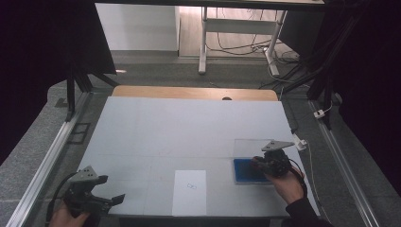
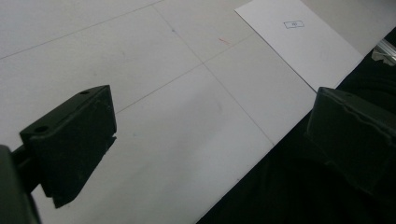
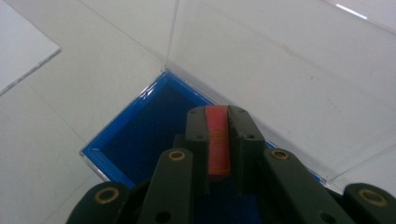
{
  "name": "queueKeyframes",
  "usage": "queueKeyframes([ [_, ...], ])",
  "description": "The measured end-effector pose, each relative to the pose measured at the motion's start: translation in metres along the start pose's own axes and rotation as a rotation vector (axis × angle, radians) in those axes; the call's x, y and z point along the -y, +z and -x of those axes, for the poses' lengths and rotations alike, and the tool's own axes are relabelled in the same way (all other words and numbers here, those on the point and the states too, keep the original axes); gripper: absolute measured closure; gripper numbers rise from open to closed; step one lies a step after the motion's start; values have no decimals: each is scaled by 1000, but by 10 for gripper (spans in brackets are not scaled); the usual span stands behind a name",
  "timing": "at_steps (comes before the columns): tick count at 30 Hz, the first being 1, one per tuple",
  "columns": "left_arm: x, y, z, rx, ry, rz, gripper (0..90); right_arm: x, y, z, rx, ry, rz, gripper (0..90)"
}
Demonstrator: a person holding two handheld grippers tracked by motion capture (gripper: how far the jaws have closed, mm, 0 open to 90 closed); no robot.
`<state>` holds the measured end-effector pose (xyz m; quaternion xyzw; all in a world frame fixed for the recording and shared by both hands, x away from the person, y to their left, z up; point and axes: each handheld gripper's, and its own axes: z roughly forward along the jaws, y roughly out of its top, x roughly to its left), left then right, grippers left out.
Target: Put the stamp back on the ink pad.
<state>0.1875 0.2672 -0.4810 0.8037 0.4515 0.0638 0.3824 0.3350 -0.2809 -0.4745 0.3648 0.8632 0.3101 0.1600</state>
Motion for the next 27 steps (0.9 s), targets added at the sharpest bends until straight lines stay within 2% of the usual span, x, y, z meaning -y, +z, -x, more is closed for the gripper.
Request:
queueKeyframes([
  [18,0,0,0,-1,2,0,17,0,2,1,-8,25,-16,788],
  [27,0,0,0,-1,2,0,17,-1,-4,2,-15,54,22,704],
])
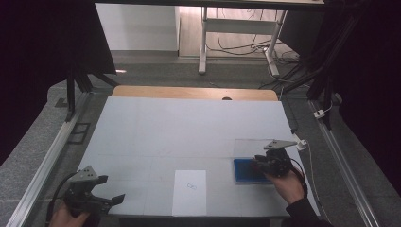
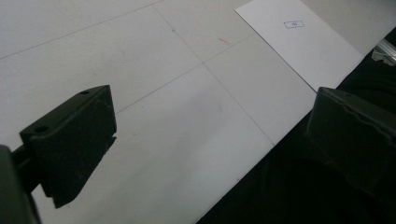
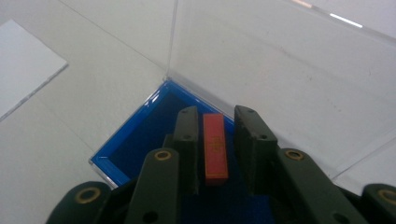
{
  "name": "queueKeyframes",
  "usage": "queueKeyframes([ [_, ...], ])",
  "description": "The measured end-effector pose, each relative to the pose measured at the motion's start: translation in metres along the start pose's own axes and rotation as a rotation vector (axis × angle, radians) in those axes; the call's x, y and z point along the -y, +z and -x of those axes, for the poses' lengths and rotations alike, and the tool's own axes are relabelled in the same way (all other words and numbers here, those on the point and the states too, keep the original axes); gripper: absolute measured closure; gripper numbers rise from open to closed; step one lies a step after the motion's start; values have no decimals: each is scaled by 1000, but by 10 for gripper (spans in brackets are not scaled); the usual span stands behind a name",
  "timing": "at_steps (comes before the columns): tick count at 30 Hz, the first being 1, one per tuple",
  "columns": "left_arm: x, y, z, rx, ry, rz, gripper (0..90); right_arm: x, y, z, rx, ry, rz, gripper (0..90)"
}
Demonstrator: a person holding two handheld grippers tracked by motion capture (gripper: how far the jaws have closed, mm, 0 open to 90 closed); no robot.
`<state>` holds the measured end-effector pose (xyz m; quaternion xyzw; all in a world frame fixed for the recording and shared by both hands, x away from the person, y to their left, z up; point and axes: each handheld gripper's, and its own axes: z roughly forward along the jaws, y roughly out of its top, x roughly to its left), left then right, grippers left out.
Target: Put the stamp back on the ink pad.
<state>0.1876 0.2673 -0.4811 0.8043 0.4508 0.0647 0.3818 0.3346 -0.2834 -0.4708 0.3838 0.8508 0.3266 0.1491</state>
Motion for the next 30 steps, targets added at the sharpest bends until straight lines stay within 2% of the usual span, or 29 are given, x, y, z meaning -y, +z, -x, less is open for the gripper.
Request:
queueKeyframes([
  [9,0,0,0,0,0,0,17,-1,-7,-3,-6,24,33,568],
  [16,0,0,0,-1,1,0,17,-2,-9,-4,-22,50,37,440],
  [30,0,0,0,-6,-1,-4,17,-3,-15,-17,-43,60,72,165],
])
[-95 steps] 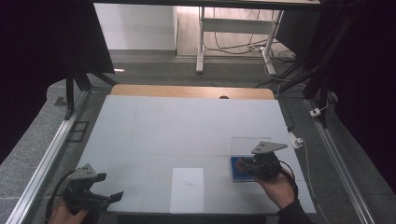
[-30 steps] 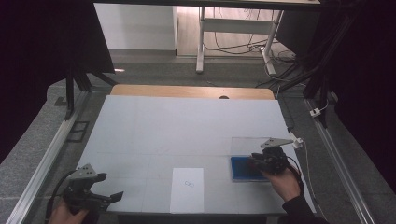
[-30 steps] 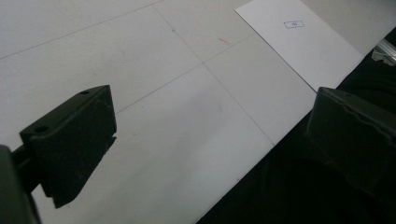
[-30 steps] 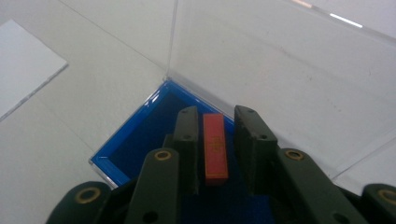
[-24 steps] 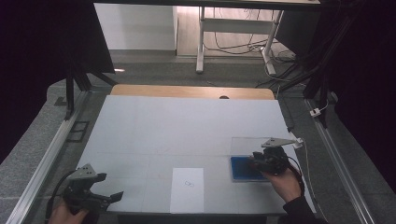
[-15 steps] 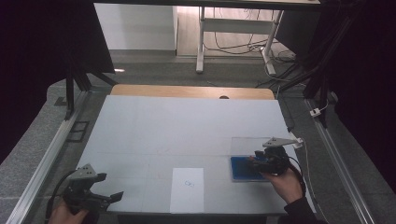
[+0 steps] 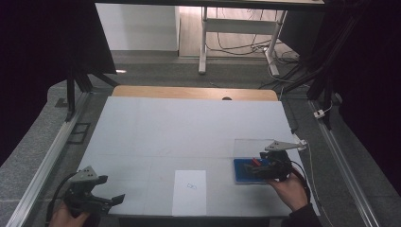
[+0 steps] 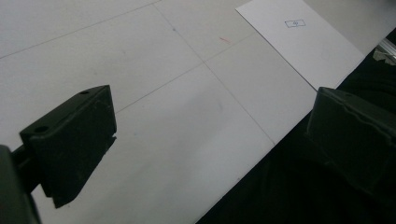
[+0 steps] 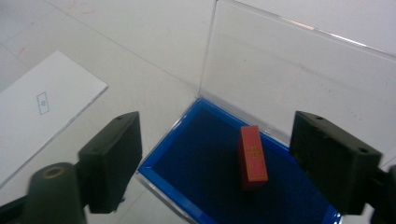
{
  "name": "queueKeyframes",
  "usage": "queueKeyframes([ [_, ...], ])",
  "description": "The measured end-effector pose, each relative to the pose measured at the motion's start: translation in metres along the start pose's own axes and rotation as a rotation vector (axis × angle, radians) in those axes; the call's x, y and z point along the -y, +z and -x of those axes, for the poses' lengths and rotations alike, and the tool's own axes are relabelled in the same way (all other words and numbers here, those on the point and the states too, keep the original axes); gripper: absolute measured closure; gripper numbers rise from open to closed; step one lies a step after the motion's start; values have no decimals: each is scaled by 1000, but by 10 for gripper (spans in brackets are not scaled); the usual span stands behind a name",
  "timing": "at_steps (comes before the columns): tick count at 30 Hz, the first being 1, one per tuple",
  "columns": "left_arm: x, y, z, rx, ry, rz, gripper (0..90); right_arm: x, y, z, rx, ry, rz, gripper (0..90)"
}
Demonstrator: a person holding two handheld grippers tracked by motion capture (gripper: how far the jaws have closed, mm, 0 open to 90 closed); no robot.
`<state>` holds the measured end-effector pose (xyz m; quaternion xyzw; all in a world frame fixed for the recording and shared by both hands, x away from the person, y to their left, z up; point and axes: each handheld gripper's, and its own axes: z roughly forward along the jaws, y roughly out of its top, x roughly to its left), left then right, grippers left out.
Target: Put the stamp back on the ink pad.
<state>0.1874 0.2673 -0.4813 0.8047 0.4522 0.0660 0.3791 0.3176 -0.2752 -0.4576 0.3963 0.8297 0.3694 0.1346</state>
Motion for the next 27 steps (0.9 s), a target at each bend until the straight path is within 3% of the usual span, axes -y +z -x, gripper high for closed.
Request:
queueKeyframes([
  [8,0,1,0,0,-2,-1,17,7,-12,-5,17,16,24,50],
  [19,-1,1,0,-3,-1,-4,17,25,-38,-9,39,44,75,0],
  [27,-1,1,0,-3,-3,-4,16,42,-56,-12,91,59,103,0],
])
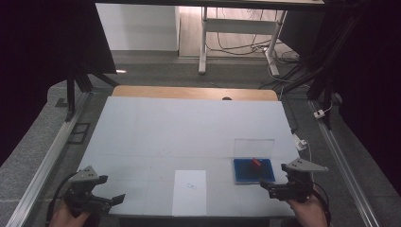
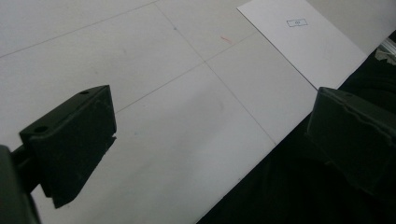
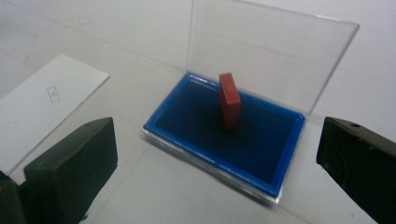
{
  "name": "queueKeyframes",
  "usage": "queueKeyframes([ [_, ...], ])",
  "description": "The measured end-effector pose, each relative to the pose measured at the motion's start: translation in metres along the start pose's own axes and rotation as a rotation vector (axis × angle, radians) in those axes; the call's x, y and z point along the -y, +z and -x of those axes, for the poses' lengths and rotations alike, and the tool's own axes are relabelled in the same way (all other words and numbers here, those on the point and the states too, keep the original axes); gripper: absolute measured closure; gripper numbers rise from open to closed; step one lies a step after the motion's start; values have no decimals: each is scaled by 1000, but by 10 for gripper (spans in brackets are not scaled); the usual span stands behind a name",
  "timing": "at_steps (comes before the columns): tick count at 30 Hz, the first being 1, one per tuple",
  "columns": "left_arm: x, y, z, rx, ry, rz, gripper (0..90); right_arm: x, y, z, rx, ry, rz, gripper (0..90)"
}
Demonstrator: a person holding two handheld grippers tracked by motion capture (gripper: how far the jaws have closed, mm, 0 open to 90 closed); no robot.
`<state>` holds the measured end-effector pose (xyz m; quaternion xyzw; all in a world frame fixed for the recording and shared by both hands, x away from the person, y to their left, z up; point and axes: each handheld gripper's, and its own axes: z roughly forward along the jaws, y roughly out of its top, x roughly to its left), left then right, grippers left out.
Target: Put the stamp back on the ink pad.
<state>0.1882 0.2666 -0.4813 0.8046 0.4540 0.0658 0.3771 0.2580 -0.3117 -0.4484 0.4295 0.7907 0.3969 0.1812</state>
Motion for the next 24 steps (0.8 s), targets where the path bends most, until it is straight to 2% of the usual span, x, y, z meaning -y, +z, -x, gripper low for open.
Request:
queueKeyframes([
  [8,0,0,0,0,2,-1,16,17,-14,0,5,48,-33,0],
  [12,0,0,0,-1,3,-2,16,23,-18,-2,8,54,-55,0],
  [19,1,0,0,-5,1,-4,16,26,-22,-3,14,68,-86,0],
  [24,-1,1,1,-5,2,-6,16,27,-22,-1,12,82,-82,0],
])
